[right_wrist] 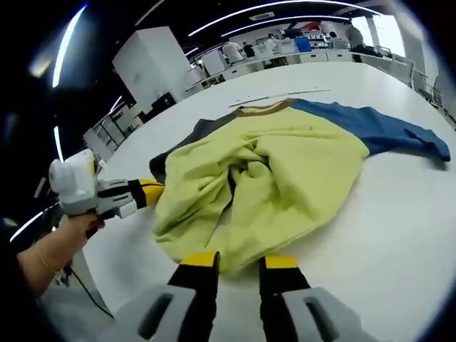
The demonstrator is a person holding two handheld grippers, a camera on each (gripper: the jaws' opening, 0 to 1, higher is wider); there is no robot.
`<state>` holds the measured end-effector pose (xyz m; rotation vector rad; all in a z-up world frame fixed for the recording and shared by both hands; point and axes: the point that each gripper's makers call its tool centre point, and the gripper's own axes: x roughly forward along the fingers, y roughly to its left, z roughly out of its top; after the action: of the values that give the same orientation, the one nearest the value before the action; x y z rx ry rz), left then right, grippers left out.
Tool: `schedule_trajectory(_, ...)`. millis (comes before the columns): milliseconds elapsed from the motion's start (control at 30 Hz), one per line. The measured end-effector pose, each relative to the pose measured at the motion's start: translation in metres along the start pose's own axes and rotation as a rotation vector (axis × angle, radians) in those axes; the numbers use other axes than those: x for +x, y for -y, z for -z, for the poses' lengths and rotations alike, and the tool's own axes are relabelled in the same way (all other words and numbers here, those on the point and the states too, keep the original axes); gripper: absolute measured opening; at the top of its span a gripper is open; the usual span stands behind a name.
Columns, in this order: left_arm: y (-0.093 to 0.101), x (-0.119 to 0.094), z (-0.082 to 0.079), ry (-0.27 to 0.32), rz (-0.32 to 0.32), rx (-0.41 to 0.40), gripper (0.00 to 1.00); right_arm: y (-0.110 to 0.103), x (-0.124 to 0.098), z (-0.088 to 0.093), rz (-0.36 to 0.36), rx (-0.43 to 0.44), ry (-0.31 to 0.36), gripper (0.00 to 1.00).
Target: Fold the garment on the visible template until the final outline fits inside the template.
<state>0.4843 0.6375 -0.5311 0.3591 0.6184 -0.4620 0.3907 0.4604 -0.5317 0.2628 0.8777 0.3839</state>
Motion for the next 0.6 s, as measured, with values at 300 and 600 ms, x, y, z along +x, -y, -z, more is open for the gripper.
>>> schedule_trajectory(300, -0.015, -0.002, 0.004, 0.012, 0.016, -0.065, 0.25, 0.0, -0.001, 0.0, -0.008, 0.015, -0.003, 0.2)
schedule_trajectory(600, -0.015, -0.002, -0.003, -0.014, 0.078, 0.001, 0.23, 0.003, -0.003, 0.001, -0.005, 0.022, -0.007, 0.19)
